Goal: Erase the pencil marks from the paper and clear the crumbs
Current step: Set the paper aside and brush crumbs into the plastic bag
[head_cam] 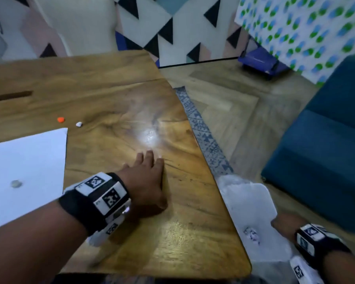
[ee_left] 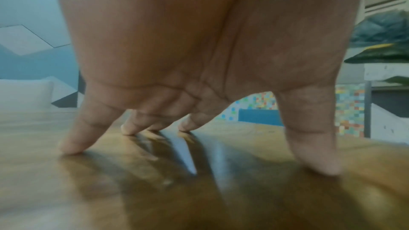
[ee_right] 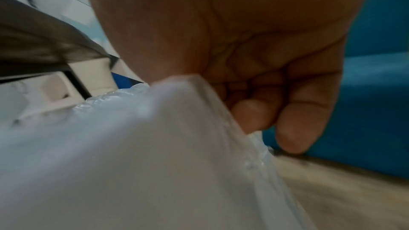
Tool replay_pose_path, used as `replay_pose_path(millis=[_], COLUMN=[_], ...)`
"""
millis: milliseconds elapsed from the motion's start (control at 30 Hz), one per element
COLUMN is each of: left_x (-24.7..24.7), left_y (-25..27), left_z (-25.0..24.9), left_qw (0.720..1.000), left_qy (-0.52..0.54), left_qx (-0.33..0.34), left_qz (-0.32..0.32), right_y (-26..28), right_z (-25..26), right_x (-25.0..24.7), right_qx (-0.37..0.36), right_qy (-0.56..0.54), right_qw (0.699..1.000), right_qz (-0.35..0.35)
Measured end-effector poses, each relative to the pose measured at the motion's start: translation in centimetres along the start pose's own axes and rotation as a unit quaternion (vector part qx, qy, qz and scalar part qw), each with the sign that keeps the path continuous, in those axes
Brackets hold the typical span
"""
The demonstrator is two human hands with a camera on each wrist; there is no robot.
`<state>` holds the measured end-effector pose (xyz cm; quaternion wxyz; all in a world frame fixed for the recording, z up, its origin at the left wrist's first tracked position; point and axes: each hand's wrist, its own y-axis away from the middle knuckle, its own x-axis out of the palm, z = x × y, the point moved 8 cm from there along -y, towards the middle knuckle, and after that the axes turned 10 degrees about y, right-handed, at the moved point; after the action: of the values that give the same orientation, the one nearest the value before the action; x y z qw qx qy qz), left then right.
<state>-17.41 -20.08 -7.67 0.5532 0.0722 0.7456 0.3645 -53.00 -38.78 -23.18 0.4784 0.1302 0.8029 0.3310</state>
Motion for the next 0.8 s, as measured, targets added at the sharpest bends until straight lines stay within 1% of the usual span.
replay_pose_path(millis=[67,133,167,233,267,300,333,367,433,467,500,533,600,667,733,767,800], left_x=[0.0,0.2,0.4,0.4,0.1,-0.5,-1.3,-2.0,-2.7,-2.6,-2.2,-1.5,0.2,1.5,2.0,1.9,1.6], left_y=[0.5,0.7,0.9,1.8,2.2,2.2,1.8,1.1,-0.2,-0.6,-0.9,-1.0,-0.6,0.0,0.9,1.7,2.5], left_z=[-2.0,-4.5,-6.2,-9.5,-10.4,-10.3,-9.3,-7.7,-3.6,-2.4,-2.2,-3.0,-6.0,-9.2,-11.7,-12.5,-12.5], left_qw=[1.000,0.997,0.993,0.968,0.954,0.945,0.945,0.953,0.974,0.980,0.984,0.987,0.992,0.993,0.984,0.973,0.963], left_qy=[0.011,0.030,0.056,0.133,0.174,0.204,0.214,0.208,0.163,0.143,0.128,0.116,0.095,0.092,0.119,0.146,0.175], left_qx=[0.013,0.056,0.101,0.210,0.242,0.253,0.238,0.201,0.082,0.039,0.016,0.008,0.005,0.035,0.119,0.166,0.198], left_qz=[-0.025,-0.044,-0.039,-0.023,-0.023,-0.037,-0.065,-0.094,-0.131,-0.131,-0.123,-0.111,-0.084,-0.070,-0.065,-0.059,-0.054], right_y=[0.8,2.0,2.5,2.7,2.8,3.1,3.1,3.0,3.5,3.6,3.7,3.8,3.9,3.9,4.0,4.1,4.1], right_z=[0.6,1.6,2.2,2.7,2.7,2.9,2.9,2.8,2.8,2.7,2.6,2.6,2.7,2.8,3.0,3.1,3.2], right_x=[-3.0,-5.9,-6.9,-8.1,-8.6,-9.4,-9.9,-10.3,-10.9,-10.9,-11.0,-11.0,-10.9,-10.8,-10.8,-10.8,-10.9], right_qx=[-0.014,-0.017,-0.023,-0.021,-0.017,-0.018,-0.019,-0.018,-0.018,-0.017,-0.016,-0.014,-0.017,-0.013,-0.014,-0.015,-0.015], right_qy=[-0.019,-0.016,-0.024,-0.009,-0.011,-0.018,-0.029,-0.034,-0.024,-0.018,-0.016,-0.011,-0.005,-0.004,0.004,0.009,0.013], right_qw=[0.998,0.997,0.996,0.997,0.997,0.995,0.995,0.995,0.995,0.995,0.995,0.996,0.996,0.996,0.996,0.996,0.996], right_qz=[-0.051,-0.078,-0.077,-0.077,-0.080,-0.093,-0.098,-0.096,-0.098,-0.097,-0.093,-0.091,-0.089,-0.088,-0.089,-0.090,-0.090])
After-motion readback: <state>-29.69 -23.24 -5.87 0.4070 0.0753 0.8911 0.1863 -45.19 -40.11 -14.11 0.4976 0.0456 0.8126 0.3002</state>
